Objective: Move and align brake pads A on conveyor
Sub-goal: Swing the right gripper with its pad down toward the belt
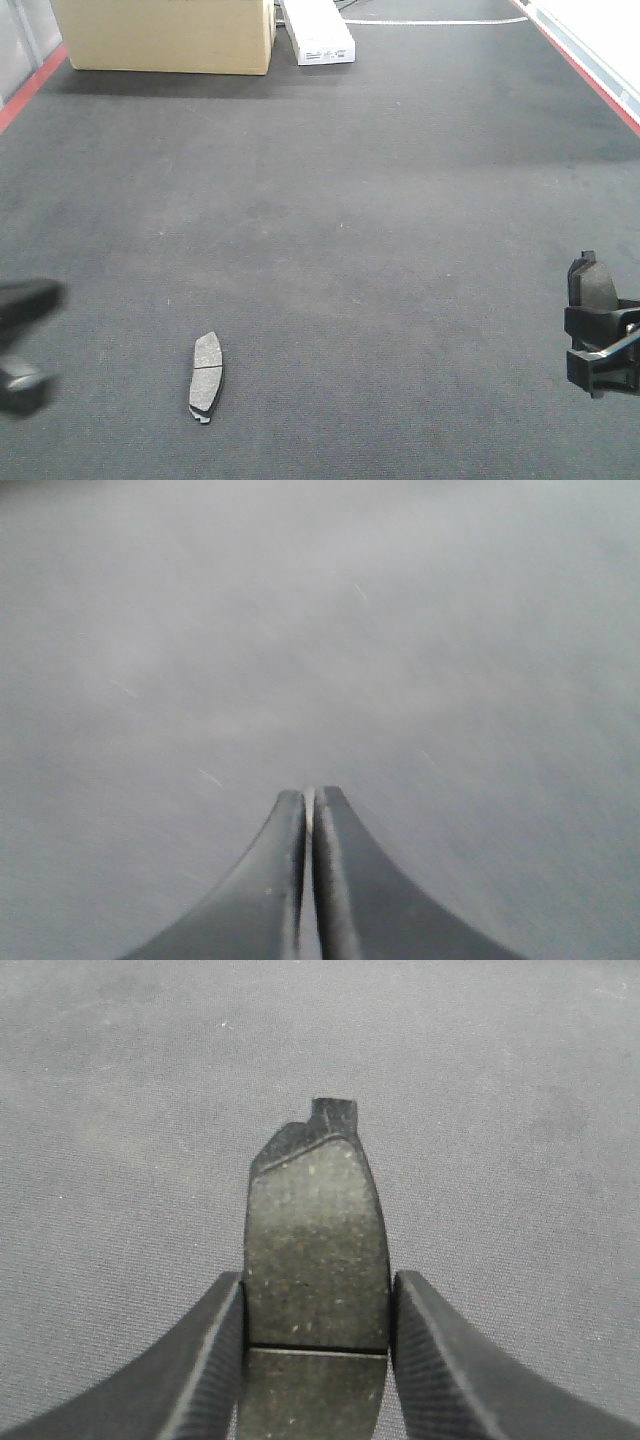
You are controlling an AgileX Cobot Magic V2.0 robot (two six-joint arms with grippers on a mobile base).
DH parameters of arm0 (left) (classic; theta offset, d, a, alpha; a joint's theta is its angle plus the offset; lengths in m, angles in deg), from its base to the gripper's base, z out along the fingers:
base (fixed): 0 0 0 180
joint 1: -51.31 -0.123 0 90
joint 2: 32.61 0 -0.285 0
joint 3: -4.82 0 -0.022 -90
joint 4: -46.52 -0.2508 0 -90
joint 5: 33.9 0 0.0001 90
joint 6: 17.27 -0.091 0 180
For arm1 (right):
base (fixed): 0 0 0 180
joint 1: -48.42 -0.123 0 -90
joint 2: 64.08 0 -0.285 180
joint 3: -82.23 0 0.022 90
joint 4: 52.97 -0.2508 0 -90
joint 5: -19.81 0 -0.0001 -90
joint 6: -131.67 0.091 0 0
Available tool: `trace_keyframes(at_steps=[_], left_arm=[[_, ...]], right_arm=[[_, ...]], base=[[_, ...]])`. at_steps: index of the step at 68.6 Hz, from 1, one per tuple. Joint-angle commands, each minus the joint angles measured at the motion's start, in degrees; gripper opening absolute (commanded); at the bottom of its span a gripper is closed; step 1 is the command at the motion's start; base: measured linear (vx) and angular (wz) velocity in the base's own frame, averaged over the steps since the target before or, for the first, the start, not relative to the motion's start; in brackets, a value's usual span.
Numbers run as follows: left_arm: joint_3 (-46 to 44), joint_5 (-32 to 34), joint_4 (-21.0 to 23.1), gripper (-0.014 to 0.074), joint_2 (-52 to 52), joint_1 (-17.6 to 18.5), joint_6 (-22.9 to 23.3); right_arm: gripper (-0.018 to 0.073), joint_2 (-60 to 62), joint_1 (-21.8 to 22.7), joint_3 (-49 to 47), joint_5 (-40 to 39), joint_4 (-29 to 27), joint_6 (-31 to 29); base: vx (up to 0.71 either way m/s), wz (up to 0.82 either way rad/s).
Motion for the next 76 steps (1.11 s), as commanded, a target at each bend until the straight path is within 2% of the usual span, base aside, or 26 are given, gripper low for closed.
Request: trace_keyframes(at_steps=[1,15,26,76], left_arm=[[0.3,3.4,-1.6,-0.0006,-6.8,0.1,1.7],[8.1,4.5,-1.8,-0.0006,-19.2,0.1,1.6],[9.8,6.8,-3.1,-0.0006,-24.8,0.1,1.6],[9.8,6.5,-3.1,-0.0006,-25.3,0.1,1.6]], right_arm=[[0.0014,0.5,0.1,-1.9,-4.7,0.1,-0.4],[0.0014,0.5,0.1,-1.9,-4.7,0.1,-0.4],[0.0014,0.5,0.1,-1.9,-4.7,0.1,-0.4],[0.0014,0.5,0.1,-1.9,-4.7,0.1,-0.4]], base=[[0.0,0.0],[0.0,0.0],[0.0,0.0],[0.0,0.0]])
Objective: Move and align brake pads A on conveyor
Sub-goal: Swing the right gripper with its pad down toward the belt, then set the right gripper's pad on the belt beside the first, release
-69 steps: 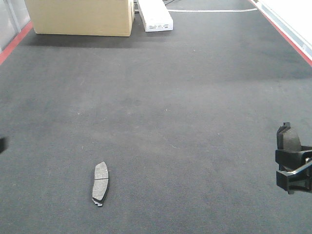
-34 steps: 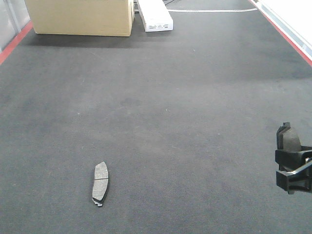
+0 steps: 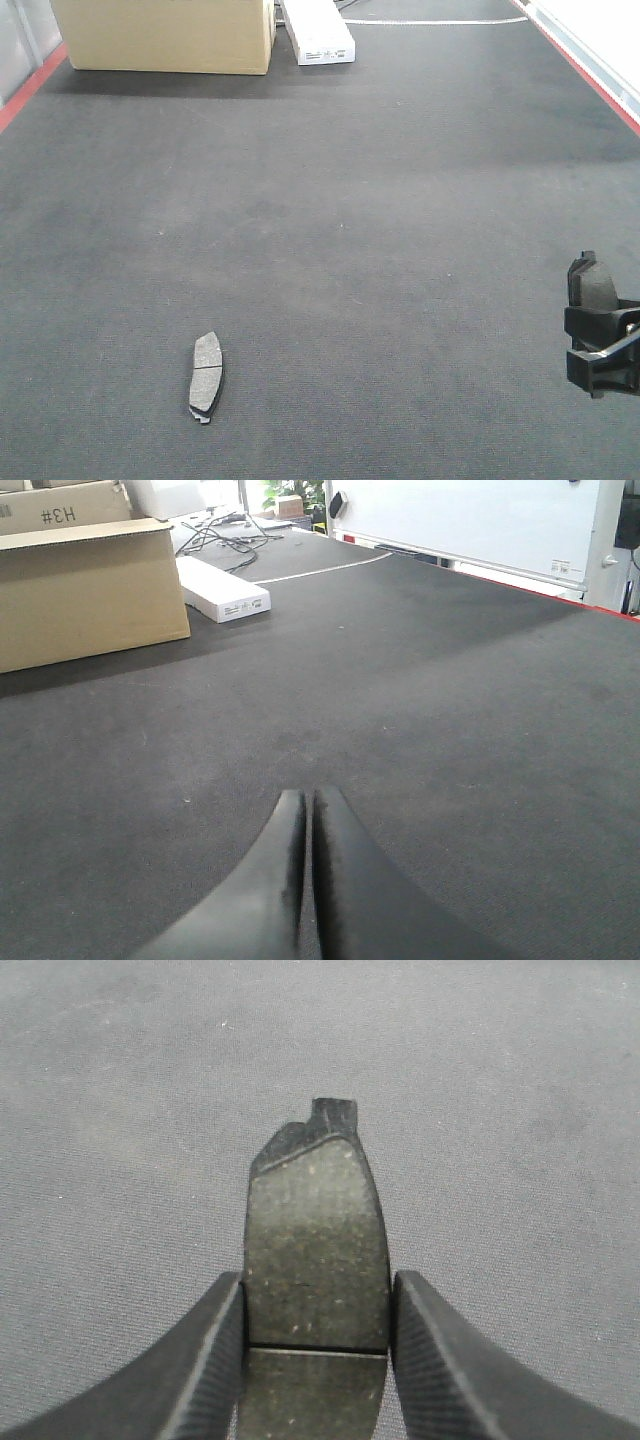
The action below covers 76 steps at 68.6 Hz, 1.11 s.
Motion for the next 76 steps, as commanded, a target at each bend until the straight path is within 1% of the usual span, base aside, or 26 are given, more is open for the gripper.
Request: trace_keyframes(at_steps=[1,15,23,31,40,49,61,68,76], left_arm=[[-1.3,4.2,-0.2,-0.0006,0.8,0.1,0.7],[-1.3,4.2,-0.2,-0.0006,0.8,0.1,0.7],[-1.3,4.2,-0.2,-0.0006,0.8,0.1,0.7],[-1.3,4.2,-0.2,-0.0006,0.8,0.1,0.7],[-1.3,4.2,-0.2,-0.0006,0.8,0.1,0.7],[-1.3,4.2,-0.2,-0.0006,0.8,0.1,0.7],[-1.3,4.2,-0.2,-0.0006,0.8,0.1,0.7],[-1.3,4.2,-0.2,-0.0006,0.8,0.1,0.7],[-1.3,4.2,-0.2,-0.0006,0.8,0.1,0.7]], right_arm=[[0.0014,0.5,0.1,-1.9,-4.7,0.1,-0.4],[0.0015,0.3,0.1,-1.9,-5.2,-0.2,-0.4],[0.0019,-2.1,0.1,-2.6,-5.3,-0.1,-0.4],[0.0026,-8.1,0.1,-4.7,-4.9,-1.5,-0.1],[0.0032,-16.8,0.1,-7.9,-5.3,-5.6,-0.2],[0.0038,-26.6,0.1,-11.6,-5.4,-7.1,-0.2],[0.0046,-38.2,0.1,-15.4,-5.3,-7.6,-0.4],[0.0046,-43.0,0.1,-16.4,-5.3,-7.5,-0.7],[0.0046,-47.2,0.1,-16.4,-7.1,-7.5,-1.1]], base=[[0.0,0.0],[0.0,0.0],[0.0,0.0],[0.0,0.0],[0.0,0.0],[0.0,0.0],[0.0,0.0],[0.0,0.0],[0.0,0.0]])
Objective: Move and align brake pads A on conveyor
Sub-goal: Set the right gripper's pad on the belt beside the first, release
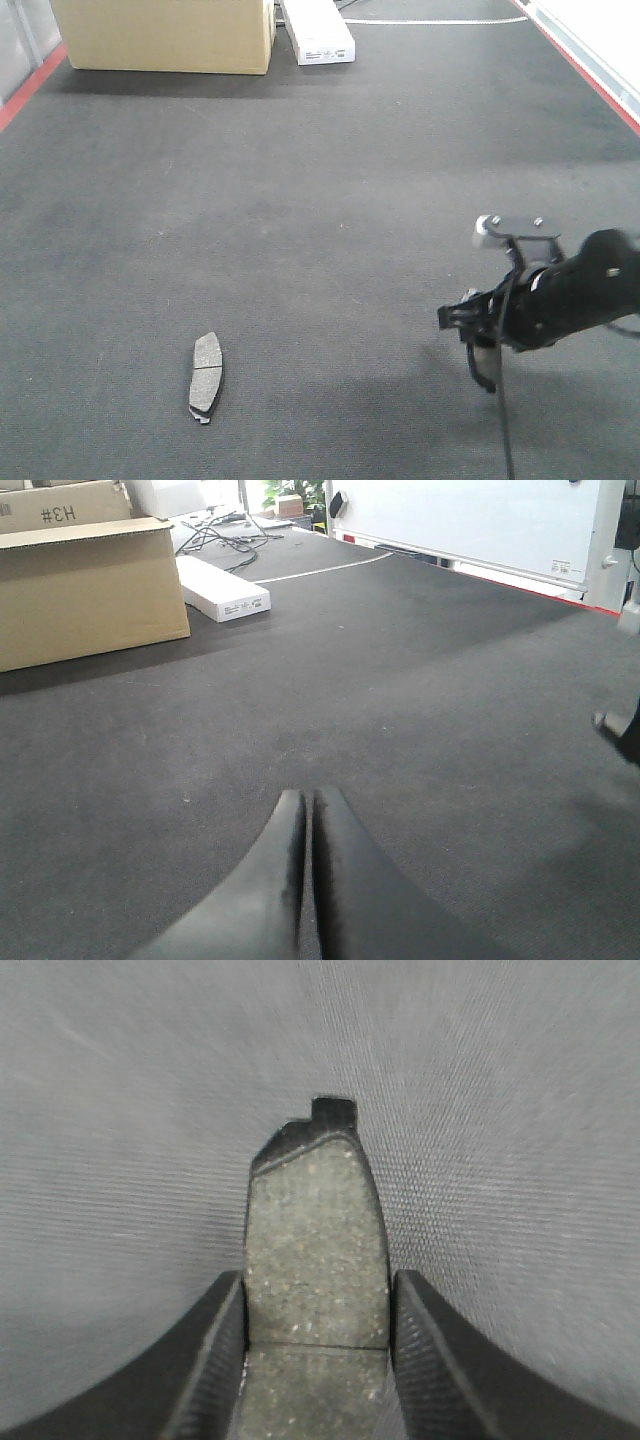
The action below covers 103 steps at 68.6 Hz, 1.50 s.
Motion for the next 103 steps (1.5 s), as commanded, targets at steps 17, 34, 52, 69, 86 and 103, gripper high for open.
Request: trace_keyframes(at_steps=[17,34,52,69,86,103], left_arm=[[-1.3,4.2,-0.2,-0.0006,0.8,0.1,0.5],[-1.3,4.2,-0.2,-0.0006,0.8,0.1,0.5],[-1.3,4.2,-0.2,-0.0006,0.8,0.1,0.5],[-1.3,4.2,-0.2,-0.0006,0.8,0.1,0.5],[-1.3,4.2,-0.2,-0.0006,0.8,0.1,0.5],[-1.3,4.2,-0.2,-0.0006,0.8,0.1,0.5]], right_arm=[[0.0051,-4.6,0.1,-1.9,-6.7,-0.3,-1.6],[0.0107,-5.4,0.1,-1.8,-7.0,-0.3,-1.6],[0.029,-5.4,0.1,-1.8,-6.7,-0.3,-1.6],[0.0372,-4.0,0.1,-1.8,-5.4,-0.3,-1.4],[0.0361,4.1,0.1,-1.3,-0.7,-0.2,-1.4],[0.0225,20.0,0.1,6.7,-3.2,-0.1,-1.6]], base=[[0.0,0.0],[0.0,0.0],[0.0,0.0],[0.0,0.0],[0.0,0.0],[0.0,0.0]])
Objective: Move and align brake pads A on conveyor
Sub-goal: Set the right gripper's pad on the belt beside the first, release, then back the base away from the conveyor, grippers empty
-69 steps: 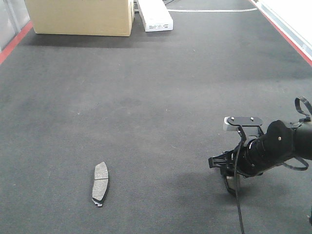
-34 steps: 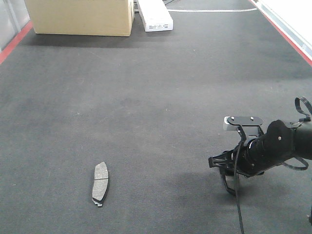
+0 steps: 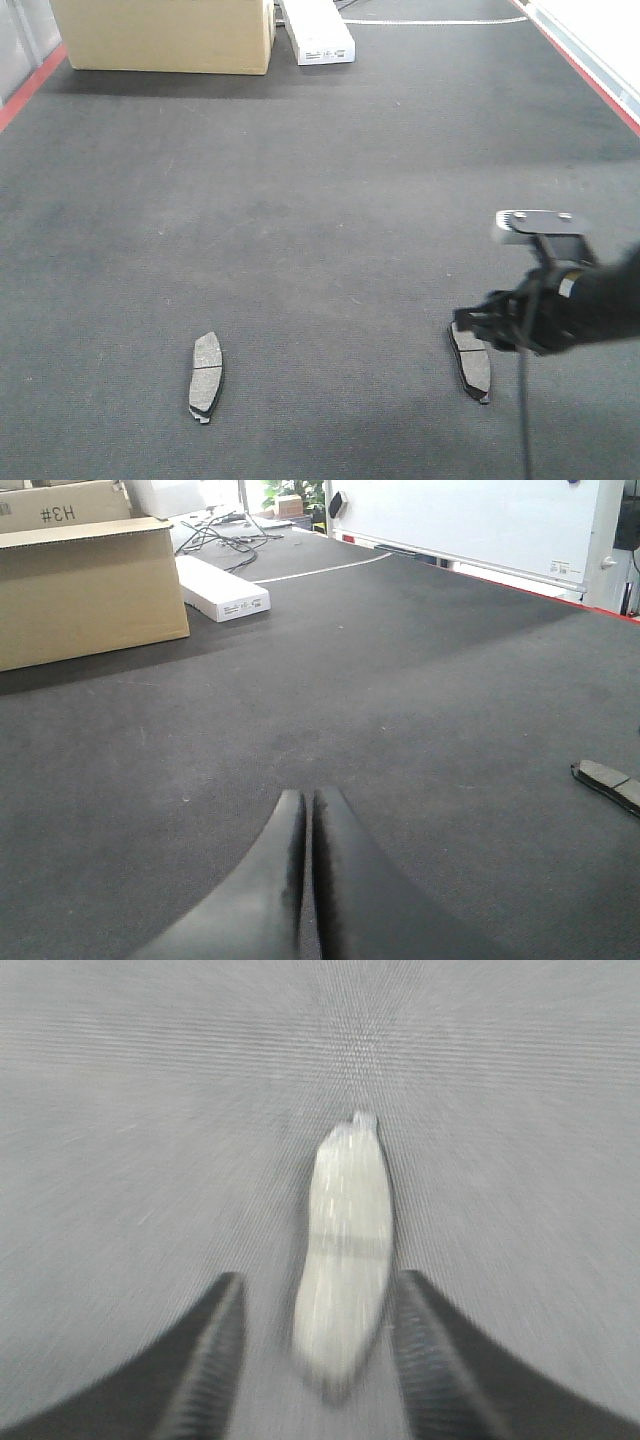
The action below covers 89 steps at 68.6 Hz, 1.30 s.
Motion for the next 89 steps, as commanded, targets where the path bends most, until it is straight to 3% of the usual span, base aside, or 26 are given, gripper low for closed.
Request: trace_keyframes(at_steps=[1,21,34,47,89], left_arm=[[-1.3,4.2,-0.2,-0.0006,0.8,0.1,0.4],[-1.3,4.2,-0.2,-0.0006,0.8,0.1,0.4],[-1.3,4.2,-0.2,-0.0006,0.8,0.1,0.4],[-1.3,4.2,-0.2,-0.0006,0.8,0.1,0.4],[-1.3,4.2,-0.2,-0.0006,0.8,0.1,0.4]], right_arm=[[0.0214,8.4,0.1,1.5,-3.3,0.1,-0.7],[-0.0015,30.7,0.1,12.2,-8.9,0.1,-3.4],[-0.001,43.4,0.1,18.9,-15.0,0.1,-3.4],[-0.001,50.3,0.1,20.1,-14.9,0.1,-3.4],[-0.001,51.3,0.1,20.1,-14.5,0.1,-3.4]], base=[[0.0,0.0],[0.0,0.0],[0.0,0.0],[0.0,0.0],[0.0,0.0]])
